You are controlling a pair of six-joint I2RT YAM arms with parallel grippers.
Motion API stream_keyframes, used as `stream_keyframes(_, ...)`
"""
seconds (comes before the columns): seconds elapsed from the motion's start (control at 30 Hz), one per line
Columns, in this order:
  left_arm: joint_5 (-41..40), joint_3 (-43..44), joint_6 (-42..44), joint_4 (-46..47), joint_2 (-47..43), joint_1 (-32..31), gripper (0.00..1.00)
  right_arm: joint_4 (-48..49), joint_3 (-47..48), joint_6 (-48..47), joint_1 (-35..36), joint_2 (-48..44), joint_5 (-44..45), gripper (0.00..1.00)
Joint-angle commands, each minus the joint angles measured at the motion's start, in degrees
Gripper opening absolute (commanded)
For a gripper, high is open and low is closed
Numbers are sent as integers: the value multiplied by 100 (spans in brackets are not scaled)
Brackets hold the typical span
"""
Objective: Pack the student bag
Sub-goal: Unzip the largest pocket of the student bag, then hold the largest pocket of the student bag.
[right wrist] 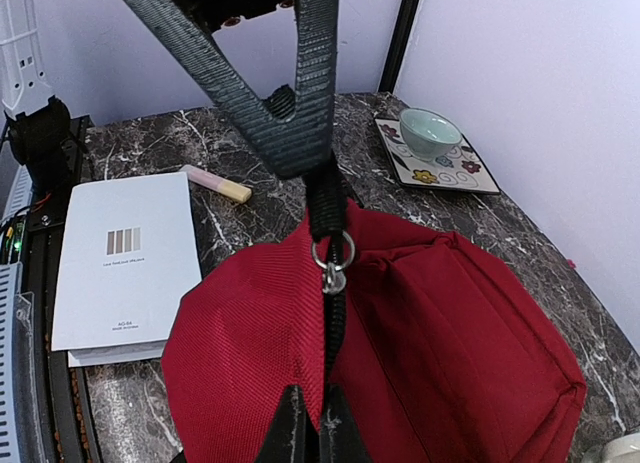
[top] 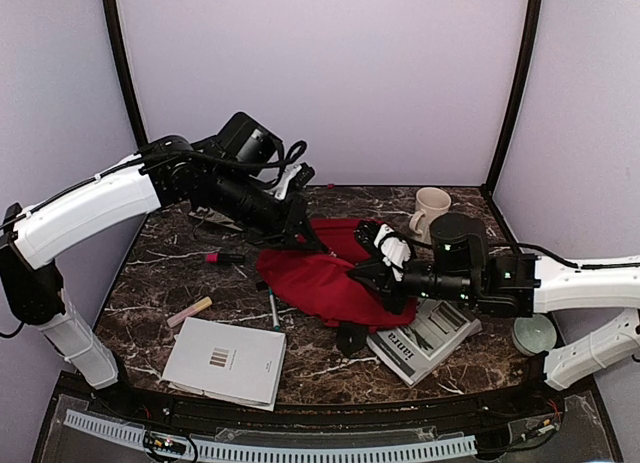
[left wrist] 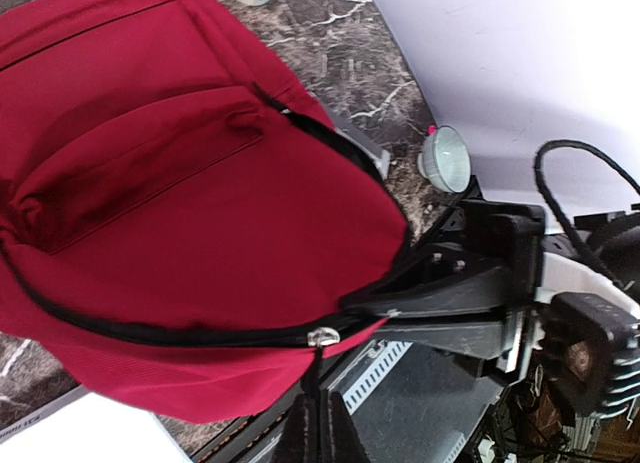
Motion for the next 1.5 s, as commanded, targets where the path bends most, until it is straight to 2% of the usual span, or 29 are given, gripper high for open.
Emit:
stream_keyframes(0.0, -484, -219, 113, -393, -409, 253, 0, 52, -234, -64, 56, -336, 157, 0)
stream_keyframes(0.2, -1195, -675, -242, -858, -768, 623, 0, -95, -490, -54, 56, -609, 201, 0)
stream_keyframes(0.37, -785, -792, -194, -399, -827, 627, 0, -124, -527, -32, 50, -638, 296, 0)
stream_keyframes(0.4, -753, -793, -208, -349, -813, 623, 0, -131, -509, -31, 56, -625, 300, 9)
stream_keyframes(0.5, -683, -800, -264, -259, -758, 627, 0, -179, -437, -14, 55, -577, 299, 46)
stream_keyframes(0.53, -615, -819, -292, -176, -747, 623, 0, -189, -400, -14, 53, -567, 303, 55)
stream_keyframes(0.63, -336, -926, -421, 167, -745, 619, 0, -177, -232, -14, 53, -520, 233, 70)
stream_keyframes(0.73, -180, -1005, -587, 446, -754, 595, 0, -187, 41, -18, 72, -370, -16, 74)
stream_keyframes(1.03, -13, -965, -769, 892, -685, 495, 0, 13, 930, -76, 135, 723, 216, 77)
stream_keyframes(1.17, 12, -974, -746, 934, -688, 488, 0, -47, 1272, -233, 136, 1289, 299, 73)
stream_keyframes(1.3, 14, -1023, -745, 933, -725, 486, 0, 175, 1445, -70, 135, 1595, 370, 59)
stream_keyframes(1.47, -57, -1187, -794, 948, -843, 486, 0, 314, 1557, 120, 136, 1760, 189, 29)
